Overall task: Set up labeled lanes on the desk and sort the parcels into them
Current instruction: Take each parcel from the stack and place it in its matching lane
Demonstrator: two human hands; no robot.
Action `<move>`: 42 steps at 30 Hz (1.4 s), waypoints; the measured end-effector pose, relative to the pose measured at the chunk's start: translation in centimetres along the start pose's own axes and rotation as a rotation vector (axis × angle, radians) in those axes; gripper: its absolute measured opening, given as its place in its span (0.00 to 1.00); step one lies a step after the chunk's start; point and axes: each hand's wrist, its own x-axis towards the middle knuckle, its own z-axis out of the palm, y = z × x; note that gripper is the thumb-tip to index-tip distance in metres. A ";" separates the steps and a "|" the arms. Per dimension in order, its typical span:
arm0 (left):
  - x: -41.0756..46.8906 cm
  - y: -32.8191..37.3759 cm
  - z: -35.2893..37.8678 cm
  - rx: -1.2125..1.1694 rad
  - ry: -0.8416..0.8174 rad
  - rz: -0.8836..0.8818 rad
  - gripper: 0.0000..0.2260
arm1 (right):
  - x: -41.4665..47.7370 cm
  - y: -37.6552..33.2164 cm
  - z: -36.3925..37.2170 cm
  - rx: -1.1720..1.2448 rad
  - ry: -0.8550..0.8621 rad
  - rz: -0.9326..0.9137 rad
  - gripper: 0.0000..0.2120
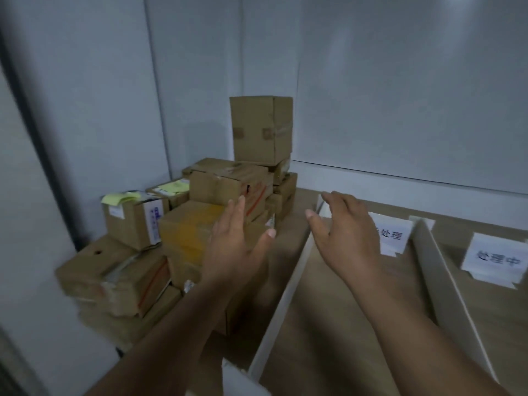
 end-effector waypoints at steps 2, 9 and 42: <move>-0.1 -0.4 -0.8 0.022 0.006 -0.030 0.37 | 0.2 -0.8 0.1 0.029 -0.034 -0.007 0.26; -0.7 -1.6 -2.2 0.115 0.022 -0.074 0.37 | 0.3 -2.7 0.7 0.109 -0.098 -0.025 0.26; 5.0 -25.8 -18.3 -0.219 0.052 -0.036 0.34 | -2.8 -28.0 17.2 0.238 -0.148 0.211 0.27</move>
